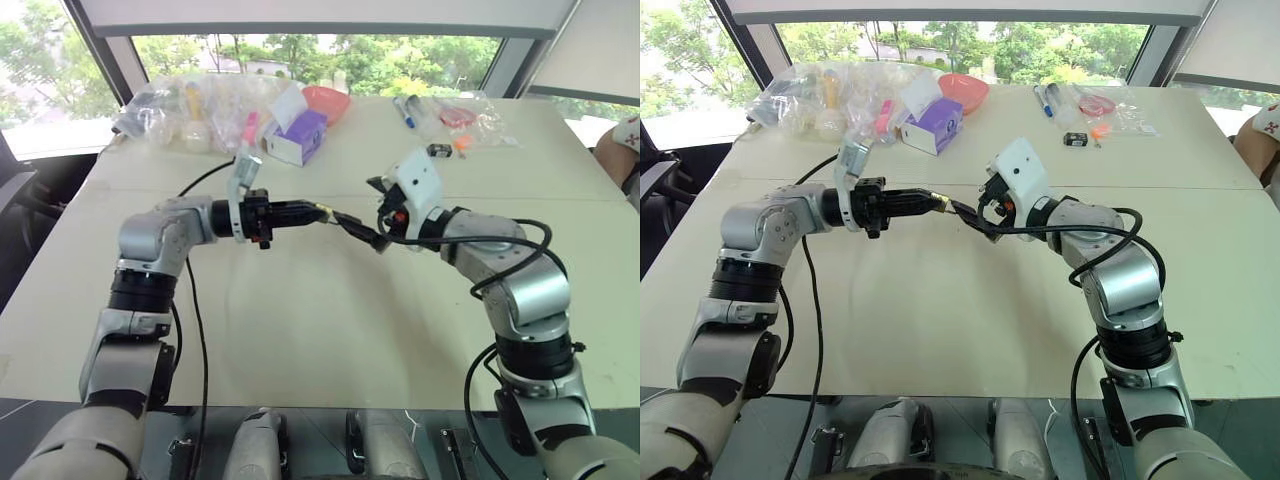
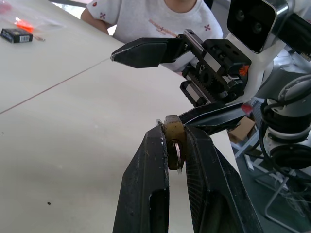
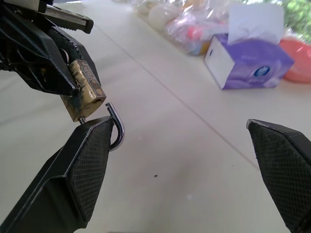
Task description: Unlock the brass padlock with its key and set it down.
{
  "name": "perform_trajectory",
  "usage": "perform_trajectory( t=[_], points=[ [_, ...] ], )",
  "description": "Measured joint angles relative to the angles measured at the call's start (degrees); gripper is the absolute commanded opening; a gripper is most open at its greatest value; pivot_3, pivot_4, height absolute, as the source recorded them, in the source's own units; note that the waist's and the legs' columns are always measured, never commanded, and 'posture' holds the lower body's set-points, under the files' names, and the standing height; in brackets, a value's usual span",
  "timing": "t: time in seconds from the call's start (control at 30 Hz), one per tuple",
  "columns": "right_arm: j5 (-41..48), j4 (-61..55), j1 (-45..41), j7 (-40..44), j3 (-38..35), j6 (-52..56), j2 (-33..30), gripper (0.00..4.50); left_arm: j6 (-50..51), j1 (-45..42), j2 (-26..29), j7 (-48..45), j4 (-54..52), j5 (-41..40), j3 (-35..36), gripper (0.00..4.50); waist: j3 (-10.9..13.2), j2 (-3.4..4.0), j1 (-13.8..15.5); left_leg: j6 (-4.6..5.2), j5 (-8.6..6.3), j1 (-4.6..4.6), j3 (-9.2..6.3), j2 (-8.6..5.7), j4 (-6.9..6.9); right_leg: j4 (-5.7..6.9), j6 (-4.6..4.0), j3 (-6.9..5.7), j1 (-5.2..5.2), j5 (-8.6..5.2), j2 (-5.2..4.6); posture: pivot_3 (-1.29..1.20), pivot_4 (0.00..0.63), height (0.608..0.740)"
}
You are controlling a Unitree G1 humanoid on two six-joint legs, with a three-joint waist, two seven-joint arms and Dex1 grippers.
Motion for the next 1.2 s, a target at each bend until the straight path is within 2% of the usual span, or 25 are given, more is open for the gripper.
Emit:
perform_trajectory(
  t=[0.47, 0.77, 1.2],
  points=[
    [12.6, -8.2, 1.7, 1.5, -6.2, 2.6, -2.0, 4.46, -4.3, -0.6, -0.1, -0.7, 1.3, 0.1, 0.2, 0.0, 0.0, 0.0, 0.0, 0.01, -0.01, 0.0, -0.03, 0.0, -0.02, -0.02, 0.0, 0.0, 0.0, 0.0, 0.0, 0.0, 0.15, 0.734],
    [6.4, -0.6, 1.6, -4.5, -3.2, -3.7, -3.6, 4.46, -2.6, -0.6, 0.0, -1.2, 0.0, -1.4, 0.2, 0.0, 0.0, 0.0, 0.0, 0.01, -0.01, 0.0, -0.01, -0.01, -0.02, -0.02, 0.0, 0.0, 0.0, 0.0, 0.0, 0.0, 0.15, 0.734],
    [5.8, -1.2, 2.7, -3.4, 1.3, -6.4, -3.6, 4.46, -1.6, -0.5, 0.7, -1.0, -1.3, -2.4, 0.2, 0.0, 0.0, 0.0, 0.0, 0.01, -0.01, -0.01, -0.03, 0.0, -0.02, -0.03, 0.0, 0.0, 0.0, 0.0, -0.01, 0.0, 0.15, 0.734]
  ],
)
